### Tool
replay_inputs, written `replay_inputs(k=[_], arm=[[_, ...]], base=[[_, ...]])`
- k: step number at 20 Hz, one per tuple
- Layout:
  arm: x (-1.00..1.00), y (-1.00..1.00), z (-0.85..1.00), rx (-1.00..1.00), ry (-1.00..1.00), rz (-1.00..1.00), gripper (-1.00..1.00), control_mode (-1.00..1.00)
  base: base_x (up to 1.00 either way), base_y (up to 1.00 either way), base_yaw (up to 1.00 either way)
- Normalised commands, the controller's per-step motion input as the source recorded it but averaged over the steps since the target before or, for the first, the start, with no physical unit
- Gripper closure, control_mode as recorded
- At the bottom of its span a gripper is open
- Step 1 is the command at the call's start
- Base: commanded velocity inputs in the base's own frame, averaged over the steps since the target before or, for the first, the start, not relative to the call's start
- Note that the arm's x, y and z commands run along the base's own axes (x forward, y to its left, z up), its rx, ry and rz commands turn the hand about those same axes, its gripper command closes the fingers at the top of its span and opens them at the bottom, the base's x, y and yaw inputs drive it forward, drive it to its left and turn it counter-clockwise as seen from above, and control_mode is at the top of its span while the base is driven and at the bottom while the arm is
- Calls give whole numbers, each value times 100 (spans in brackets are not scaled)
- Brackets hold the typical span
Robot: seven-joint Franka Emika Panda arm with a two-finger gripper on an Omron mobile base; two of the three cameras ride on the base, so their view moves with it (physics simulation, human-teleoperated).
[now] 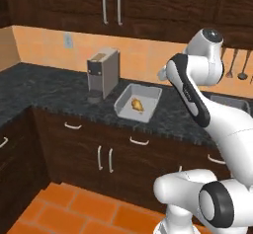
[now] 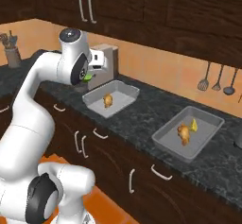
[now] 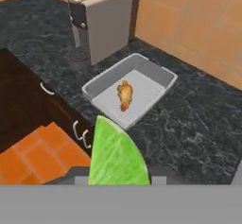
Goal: Place one lemon wedge and one chicken drumstick in each tupperware on the nearby counter, to pack two identical lunches.
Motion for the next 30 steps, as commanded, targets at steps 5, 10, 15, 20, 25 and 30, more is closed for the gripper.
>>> replay_inputs(k=[5,10,15,20,25,30], arm=[[0,0,0,0,0,0,100,100],[0,0,0,0,0,0,100,100],[0,0,0,0,0,0,100,100],[0,0,0,0,0,0,100,100],[0,0,0,0,0,0,100,100],[6,1,-29,-1,0,-9,100,-100]], base=[[43,40,-66],[25,55,-70],[40,95,-60],[31,98,-49],[1,57,-41],[1,22,-23]])
